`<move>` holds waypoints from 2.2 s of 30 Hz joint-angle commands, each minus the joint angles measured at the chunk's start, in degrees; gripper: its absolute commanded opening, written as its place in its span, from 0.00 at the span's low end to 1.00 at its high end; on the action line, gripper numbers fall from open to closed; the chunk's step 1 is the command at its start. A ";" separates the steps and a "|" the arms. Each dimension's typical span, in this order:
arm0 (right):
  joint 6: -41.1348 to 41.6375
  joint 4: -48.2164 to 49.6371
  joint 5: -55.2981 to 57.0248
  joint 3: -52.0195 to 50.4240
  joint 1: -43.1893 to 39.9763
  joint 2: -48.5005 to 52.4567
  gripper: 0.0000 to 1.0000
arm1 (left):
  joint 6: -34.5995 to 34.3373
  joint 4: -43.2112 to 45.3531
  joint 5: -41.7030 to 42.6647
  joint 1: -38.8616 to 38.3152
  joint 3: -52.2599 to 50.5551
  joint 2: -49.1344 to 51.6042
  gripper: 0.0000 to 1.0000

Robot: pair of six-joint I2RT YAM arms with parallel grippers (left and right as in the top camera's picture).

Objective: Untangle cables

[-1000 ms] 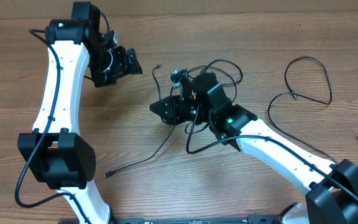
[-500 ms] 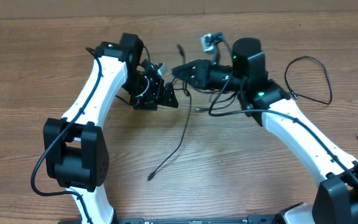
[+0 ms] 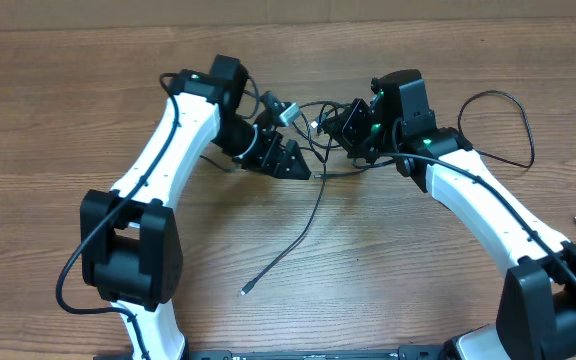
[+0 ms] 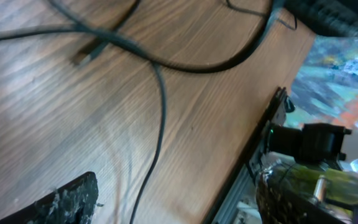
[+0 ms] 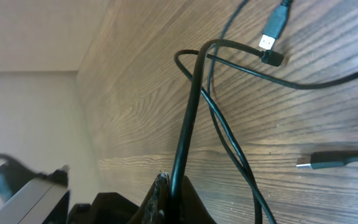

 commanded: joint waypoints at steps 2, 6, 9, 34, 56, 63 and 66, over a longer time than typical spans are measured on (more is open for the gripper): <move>3.37 4.66 -4.61 0.76 -0.50 0.24 0.04 | -11.58 7.96 -2.34 -2.80 -3.72 -0.17 0.80; 13.38 7.48 -10.32 0.79 -2.56 0.24 0.04 | -21.22 19.43 -3.72 -5.44 -10.73 -0.17 0.76; 13.53 7.45 -12.00 0.79 -3.17 0.24 0.04 | -26.16 22.99 -10.78 -6.43 -13.51 -0.17 0.50; 12.92 -17.62 3.48 0.76 -7.32 0.24 0.04 | -21.44 16.37 -14.14 4.55 -13.84 -0.20 0.70; 12.37 -17.84 -0.55 0.74 -7.32 0.24 0.04 | -44.65 30.91 -37.57 -12.61 -16.15 0.22 0.19; 8.33 -17.92 -0.98 0.74 -7.76 0.24 0.04 | -44.41 28.11 -51.93 -11.32 -16.15 0.24 0.04; 8.33 -17.90 -0.96 0.74 -7.76 0.24 0.04 | -44.39 25.44 -56.87 -9.97 -16.15 0.24 0.04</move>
